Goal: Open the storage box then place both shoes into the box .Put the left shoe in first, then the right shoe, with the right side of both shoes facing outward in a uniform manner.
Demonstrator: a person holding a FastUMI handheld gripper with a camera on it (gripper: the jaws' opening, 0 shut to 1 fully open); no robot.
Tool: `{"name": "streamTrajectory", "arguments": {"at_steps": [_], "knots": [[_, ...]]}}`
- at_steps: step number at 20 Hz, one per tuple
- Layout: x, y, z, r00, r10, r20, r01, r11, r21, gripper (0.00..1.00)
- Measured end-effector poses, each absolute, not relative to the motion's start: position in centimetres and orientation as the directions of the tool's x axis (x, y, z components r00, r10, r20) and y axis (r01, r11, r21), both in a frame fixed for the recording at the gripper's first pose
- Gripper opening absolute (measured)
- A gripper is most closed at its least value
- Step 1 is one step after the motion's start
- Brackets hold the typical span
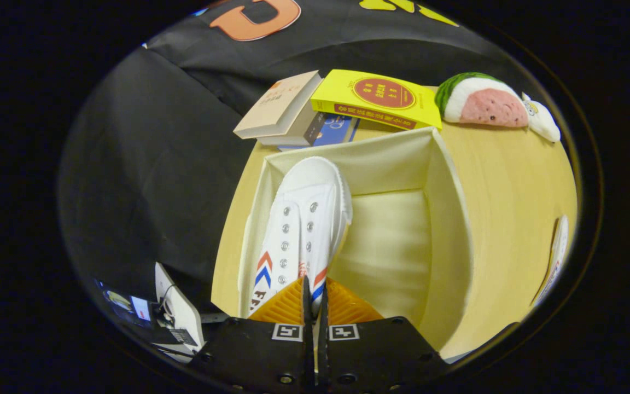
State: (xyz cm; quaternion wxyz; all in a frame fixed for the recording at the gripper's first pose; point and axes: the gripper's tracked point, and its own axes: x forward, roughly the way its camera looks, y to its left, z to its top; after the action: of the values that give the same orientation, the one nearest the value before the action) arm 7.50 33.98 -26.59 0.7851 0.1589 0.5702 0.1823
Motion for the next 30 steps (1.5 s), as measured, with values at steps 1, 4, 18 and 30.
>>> {"name": "streamTrajectory", "arguments": {"at_steps": [1, 4, 18, 30], "knots": [[7.5, 34.2, -27.0, 0.286, 0.463, -0.839, -0.106, 0.886, 0.452, 0.03], [7.9, 34.8, -27.9, 0.29, 0.469, -0.834, -0.102, 0.882, 0.46, 0.02], [6.1, 32.3, -22.9, 0.398, 0.511, -0.762, -0.296, 0.857, 0.421, 0.91], [3.9, 5.7, -18.8, 0.643, 0.358, -0.677, -0.215, 0.933, 0.289, 0.91]]}}
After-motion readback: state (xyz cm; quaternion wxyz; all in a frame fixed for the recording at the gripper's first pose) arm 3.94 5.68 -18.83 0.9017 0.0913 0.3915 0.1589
